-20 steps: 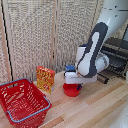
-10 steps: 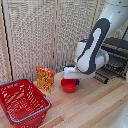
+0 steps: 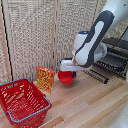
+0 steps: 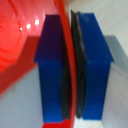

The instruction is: Extend the gripper towards the oven tray handle. Grasp the handle and carefully pull the tray out of the oven. Move the gripper above the red bowl. Grab the red bowl gently. Lift the bowl and place it onto the oven tray.

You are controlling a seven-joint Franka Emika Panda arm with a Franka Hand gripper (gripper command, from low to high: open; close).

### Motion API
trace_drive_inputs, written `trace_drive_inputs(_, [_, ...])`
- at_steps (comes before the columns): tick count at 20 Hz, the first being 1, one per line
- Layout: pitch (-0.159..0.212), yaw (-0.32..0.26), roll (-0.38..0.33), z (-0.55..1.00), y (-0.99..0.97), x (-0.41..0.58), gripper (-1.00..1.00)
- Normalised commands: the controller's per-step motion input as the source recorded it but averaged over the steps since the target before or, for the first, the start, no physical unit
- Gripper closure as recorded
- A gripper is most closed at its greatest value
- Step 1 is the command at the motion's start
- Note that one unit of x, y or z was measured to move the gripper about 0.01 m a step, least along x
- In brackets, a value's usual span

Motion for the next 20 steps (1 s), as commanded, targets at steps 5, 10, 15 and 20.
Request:
trace_drive_inputs(5, [0.03, -0.209, -0.088, 0.81, 0.0, 0.512, 1.0])
trace_drive_inputs(10, [0.068, -0.263, -0.038, 0.84, -0.11, 0.338, 1.0])
trace_drive_inputs(15, [0.046, -0.186, 0.038, 0.75, -0.48, 0.114, 1.0])
trace_drive_inputs(20, [0.026, -0.149, 0.057, 0.57, -0.63, 0.003, 1.0])
